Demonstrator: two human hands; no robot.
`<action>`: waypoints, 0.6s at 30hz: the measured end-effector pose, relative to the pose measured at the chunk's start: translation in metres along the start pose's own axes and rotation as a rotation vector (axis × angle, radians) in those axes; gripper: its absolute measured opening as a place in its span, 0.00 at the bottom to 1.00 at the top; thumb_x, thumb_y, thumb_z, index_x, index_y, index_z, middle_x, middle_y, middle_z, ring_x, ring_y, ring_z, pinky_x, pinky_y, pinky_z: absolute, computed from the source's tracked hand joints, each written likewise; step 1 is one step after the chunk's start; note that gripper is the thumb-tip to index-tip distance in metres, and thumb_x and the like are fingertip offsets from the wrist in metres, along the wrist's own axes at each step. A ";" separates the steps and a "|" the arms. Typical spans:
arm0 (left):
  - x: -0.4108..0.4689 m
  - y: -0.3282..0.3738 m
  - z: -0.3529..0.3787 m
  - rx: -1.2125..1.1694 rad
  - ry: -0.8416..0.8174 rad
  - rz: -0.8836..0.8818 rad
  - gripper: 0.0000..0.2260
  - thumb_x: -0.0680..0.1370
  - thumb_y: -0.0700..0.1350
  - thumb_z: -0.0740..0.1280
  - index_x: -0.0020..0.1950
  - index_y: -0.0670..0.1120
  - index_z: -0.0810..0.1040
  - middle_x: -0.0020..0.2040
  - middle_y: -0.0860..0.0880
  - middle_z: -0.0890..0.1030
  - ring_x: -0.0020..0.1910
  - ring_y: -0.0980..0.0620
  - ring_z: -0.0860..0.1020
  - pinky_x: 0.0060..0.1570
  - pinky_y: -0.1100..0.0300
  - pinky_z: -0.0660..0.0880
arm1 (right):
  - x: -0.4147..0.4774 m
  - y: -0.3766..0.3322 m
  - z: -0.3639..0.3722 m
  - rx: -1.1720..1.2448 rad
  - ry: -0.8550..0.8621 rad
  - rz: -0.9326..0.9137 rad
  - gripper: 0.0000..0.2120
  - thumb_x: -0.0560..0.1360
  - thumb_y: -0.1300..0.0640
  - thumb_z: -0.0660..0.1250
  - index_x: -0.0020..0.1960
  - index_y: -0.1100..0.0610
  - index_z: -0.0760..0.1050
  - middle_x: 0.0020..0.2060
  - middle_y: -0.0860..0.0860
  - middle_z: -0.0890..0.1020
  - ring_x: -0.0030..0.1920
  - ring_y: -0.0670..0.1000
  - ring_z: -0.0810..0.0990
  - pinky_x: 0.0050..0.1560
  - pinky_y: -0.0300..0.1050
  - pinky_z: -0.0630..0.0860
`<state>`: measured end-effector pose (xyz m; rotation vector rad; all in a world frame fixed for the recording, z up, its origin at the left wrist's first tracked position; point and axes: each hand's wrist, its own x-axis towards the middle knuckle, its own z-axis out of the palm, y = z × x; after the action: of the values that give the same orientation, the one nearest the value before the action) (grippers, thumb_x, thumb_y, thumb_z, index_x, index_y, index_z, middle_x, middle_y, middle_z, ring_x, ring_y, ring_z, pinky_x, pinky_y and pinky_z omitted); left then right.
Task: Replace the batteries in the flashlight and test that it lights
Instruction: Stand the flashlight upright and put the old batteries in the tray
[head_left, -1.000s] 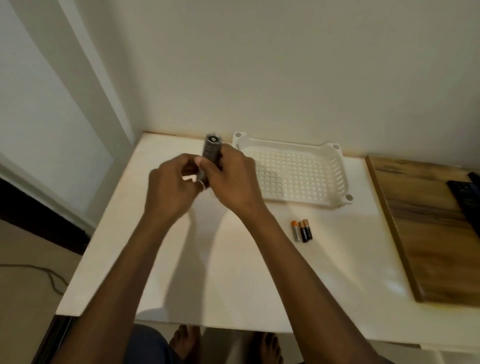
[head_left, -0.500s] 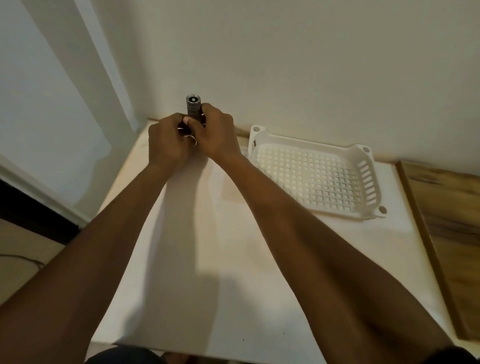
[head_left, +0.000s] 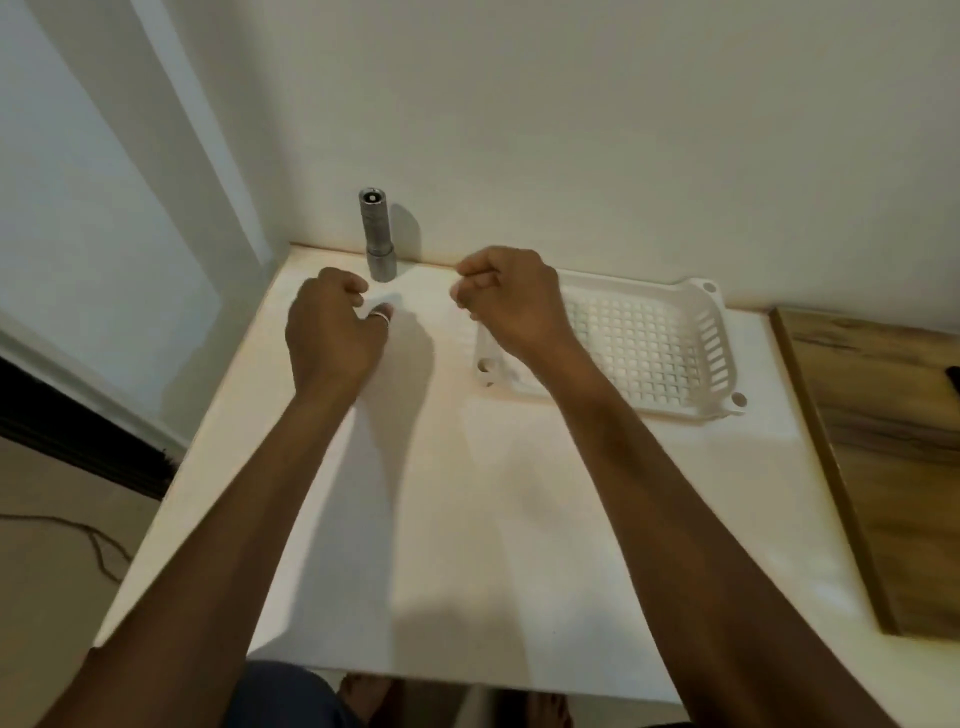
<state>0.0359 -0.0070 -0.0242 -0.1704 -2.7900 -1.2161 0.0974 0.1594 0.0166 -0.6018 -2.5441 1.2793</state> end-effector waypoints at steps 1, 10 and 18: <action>-0.019 0.009 0.000 -0.018 -0.002 0.061 0.10 0.75 0.45 0.75 0.55 0.46 0.81 0.51 0.47 0.84 0.49 0.45 0.81 0.51 0.57 0.71 | -0.017 0.008 -0.018 0.021 -0.017 0.049 0.09 0.72 0.60 0.74 0.52 0.56 0.86 0.51 0.54 0.89 0.52 0.55 0.87 0.60 0.52 0.81; -0.148 0.090 0.054 0.014 -0.715 0.499 0.26 0.73 0.49 0.77 0.69 0.47 0.77 0.63 0.49 0.79 0.57 0.47 0.80 0.55 0.49 0.78 | -0.141 0.091 -0.124 -0.364 -0.047 0.369 0.04 0.74 0.56 0.74 0.43 0.48 0.83 0.41 0.48 0.87 0.49 0.53 0.86 0.46 0.39 0.76; -0.160 0.090 0.078 0.051 -0.741 0.556 0.15 0.72 0.50 0.77 0.57 0.47 0.83 0.54 0.52 0.77 0.48 0.50 0.79 0.48 0.55 0.77 | -0.145 0.105 -0.104 -0.444 -0.049 0.352 0.11 0.76 0.54 0.74 0.56 0.57 0.82 0.50 0.52 0.85 0.52 0.55 0.83 0.48 0.44 0.75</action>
<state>0.2031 0.1005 -0.0326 -1.5499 -2.9456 -1.0711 0.2927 0.2228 -0.0090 -1.1625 -2.8724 0.8132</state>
